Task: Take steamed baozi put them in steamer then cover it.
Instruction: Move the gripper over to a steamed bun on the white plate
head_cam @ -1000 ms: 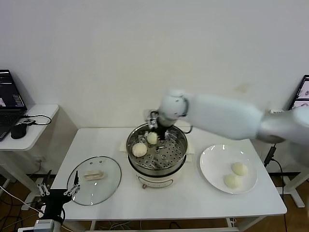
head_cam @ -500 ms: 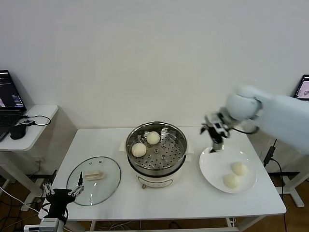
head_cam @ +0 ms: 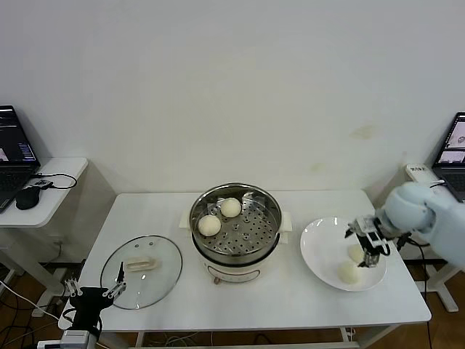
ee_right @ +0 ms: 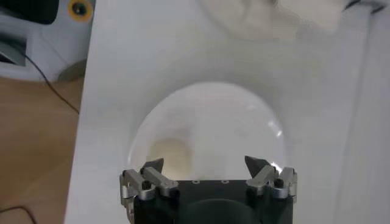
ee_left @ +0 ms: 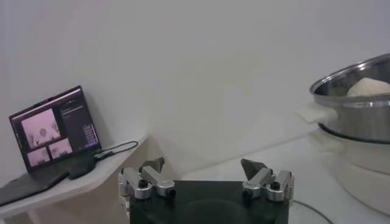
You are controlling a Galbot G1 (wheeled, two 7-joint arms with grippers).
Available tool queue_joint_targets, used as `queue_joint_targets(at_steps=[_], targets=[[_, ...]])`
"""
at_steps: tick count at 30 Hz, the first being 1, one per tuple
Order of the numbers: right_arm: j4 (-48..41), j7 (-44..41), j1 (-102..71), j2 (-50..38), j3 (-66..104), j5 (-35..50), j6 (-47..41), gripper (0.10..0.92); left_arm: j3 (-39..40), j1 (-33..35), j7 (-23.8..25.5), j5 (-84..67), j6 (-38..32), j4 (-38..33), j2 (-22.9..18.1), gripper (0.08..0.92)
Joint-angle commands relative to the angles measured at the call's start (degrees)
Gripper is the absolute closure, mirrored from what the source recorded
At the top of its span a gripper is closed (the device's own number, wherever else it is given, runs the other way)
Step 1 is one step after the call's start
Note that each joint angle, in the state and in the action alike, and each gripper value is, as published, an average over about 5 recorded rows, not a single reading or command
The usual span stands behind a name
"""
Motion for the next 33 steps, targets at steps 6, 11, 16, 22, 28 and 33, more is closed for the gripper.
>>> queue_joint_targets(at_steps=[6, 11, 16, 22, 28, 33], targets=[[-7.63, 1.44, -16.6, 2.65, 12.52, -6.35, 1.88, 0.203, -0.62, 0.41, 0.0, 0.18, 0.0, 0.36, -0.07, 0.177], [-9.98, 2.2, -16.75, 5.76, 12.56, -6.56, 1.93, 0.202, -1.3, 0.58, 0.0, 0.11, -0.03, 0.68, -0.09, 0.177], [-11.39, 2.88, -16.59, 8.14, 12.43, -6.56, 1.81, 0.203, -1.77, 0.61, -0.01, 0.03, -0.05, 0.88, -0.04, 0.177], [-11.55, 2.96, -16.86, 8.85, 12.34, -6.54, 1.36, 0.205, -1.73, 0.44, -0.01, 0.04, -0.05, 0.97, -0.13, 0.177], [-11.52, 2.93, -16.86, 8.64, 12.4, -6.56, 0.89, 0.294, -1.57, 0.19, -0.04, 0.05, -0.05, 1.21, -0.18, 0.177], [-11.43, 2.77, -16.33, 8.35, 12.44, -6.19, 0.66, 0.368, -1.6, 0.23, -0.06, 0.03, -0.07, 1.02, -0.14, 0.177]])
